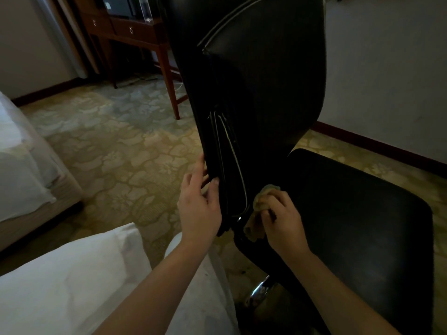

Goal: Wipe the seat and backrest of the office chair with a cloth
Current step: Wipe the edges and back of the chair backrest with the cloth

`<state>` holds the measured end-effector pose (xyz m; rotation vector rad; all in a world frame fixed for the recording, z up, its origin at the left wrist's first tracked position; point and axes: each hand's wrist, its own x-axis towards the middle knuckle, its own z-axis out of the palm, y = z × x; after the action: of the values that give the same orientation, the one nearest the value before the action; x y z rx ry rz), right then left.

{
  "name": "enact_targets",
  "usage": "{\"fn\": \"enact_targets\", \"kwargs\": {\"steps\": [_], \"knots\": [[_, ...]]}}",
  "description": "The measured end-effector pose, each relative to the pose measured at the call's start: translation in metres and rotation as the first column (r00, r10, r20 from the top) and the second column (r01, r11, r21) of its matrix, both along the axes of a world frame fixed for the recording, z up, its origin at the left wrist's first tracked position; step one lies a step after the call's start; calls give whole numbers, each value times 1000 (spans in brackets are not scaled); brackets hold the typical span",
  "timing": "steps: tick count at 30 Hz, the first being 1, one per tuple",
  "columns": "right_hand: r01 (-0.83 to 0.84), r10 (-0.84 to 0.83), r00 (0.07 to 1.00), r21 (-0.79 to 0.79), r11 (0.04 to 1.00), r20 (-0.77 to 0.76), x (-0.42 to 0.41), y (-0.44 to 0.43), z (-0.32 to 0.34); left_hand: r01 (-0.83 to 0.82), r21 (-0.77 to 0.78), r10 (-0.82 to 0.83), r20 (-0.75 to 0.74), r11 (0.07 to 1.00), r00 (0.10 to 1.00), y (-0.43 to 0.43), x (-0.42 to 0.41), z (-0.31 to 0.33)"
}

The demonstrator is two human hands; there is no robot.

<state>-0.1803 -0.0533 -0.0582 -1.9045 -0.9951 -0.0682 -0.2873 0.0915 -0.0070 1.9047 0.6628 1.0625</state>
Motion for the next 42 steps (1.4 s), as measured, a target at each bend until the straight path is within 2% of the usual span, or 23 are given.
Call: {"fn": "enact_targets", "kwargs": {"steps": [7,10,18,21,24,26,31,35,38,42], "knots": [[59,-67,997,210,976,33,8,17,58,76,-35,-75,8,997,997,6,-4,-1],[63,-76,995,189,980,59,6,19,54,99,-44,-98,9,994,995,7,-6,-1],[43,-43,999,10,999,1,-13,1,-19,158,-180,-177,-94,971,980,9,-12,-30],[90,-88,996,63,994,-29,-11,3,-10,154,-199,-182,-129,968,975,11,-13,-37],[118,-99,990,210,971,-98,-5,10,19,144,-217,-179,-149,966,973,13,-11,-37],[110,-90,992,259,960,-88,-3,14,33,142,-232,-180,-151,962,972,11,-11,-37],[165,-156,985,154,974,-70,-14,17,2,107,-244,-147,-150,964,978,6,-9,-41],[206,-190,963,67,976,-190,-25,19,-27,104,-257,-144,-141,961,979,1,-9,-35],[247,-213,950,130,960,-226,-27,22,-19,92,-251,-135,-159,963,978,1,-10,-35],[294,-256,951,251,922,-173,-25,24,3,91,-261,-142,-183,961,973,0,-11,-36]]}}
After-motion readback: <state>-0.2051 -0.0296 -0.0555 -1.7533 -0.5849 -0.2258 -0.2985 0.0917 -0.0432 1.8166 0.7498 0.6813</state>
